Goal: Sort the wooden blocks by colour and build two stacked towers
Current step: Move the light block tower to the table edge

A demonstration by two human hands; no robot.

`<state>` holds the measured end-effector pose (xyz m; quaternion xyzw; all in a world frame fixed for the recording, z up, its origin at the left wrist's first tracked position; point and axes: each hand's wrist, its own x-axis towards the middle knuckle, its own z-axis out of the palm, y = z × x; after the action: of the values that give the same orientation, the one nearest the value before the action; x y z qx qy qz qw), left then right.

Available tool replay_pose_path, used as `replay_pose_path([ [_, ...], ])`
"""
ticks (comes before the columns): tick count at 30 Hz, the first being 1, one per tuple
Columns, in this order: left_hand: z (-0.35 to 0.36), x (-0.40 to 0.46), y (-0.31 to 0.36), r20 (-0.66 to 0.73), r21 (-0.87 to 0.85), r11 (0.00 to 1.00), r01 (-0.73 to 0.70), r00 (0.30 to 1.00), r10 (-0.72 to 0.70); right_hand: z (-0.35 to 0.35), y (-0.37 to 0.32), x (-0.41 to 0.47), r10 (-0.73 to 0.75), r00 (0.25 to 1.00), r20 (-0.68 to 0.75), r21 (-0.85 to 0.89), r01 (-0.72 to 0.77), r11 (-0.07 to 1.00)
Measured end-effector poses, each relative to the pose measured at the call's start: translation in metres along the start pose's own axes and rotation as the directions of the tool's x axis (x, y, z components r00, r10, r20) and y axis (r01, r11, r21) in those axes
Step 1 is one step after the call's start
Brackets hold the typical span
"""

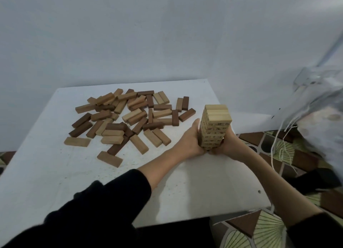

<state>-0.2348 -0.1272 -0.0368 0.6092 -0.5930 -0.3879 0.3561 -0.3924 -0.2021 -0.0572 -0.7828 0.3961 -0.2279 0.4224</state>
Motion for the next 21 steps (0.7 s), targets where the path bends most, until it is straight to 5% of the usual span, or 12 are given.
replay_pose_path([
  [21,-0.008,0.075,-0.009,-0.077,-0.062,0.994,-0.088,0.994,0.083,-0.031,0.011,0.067,0.035,0.998,0.043,-0.010,-0.034,0.999],
])
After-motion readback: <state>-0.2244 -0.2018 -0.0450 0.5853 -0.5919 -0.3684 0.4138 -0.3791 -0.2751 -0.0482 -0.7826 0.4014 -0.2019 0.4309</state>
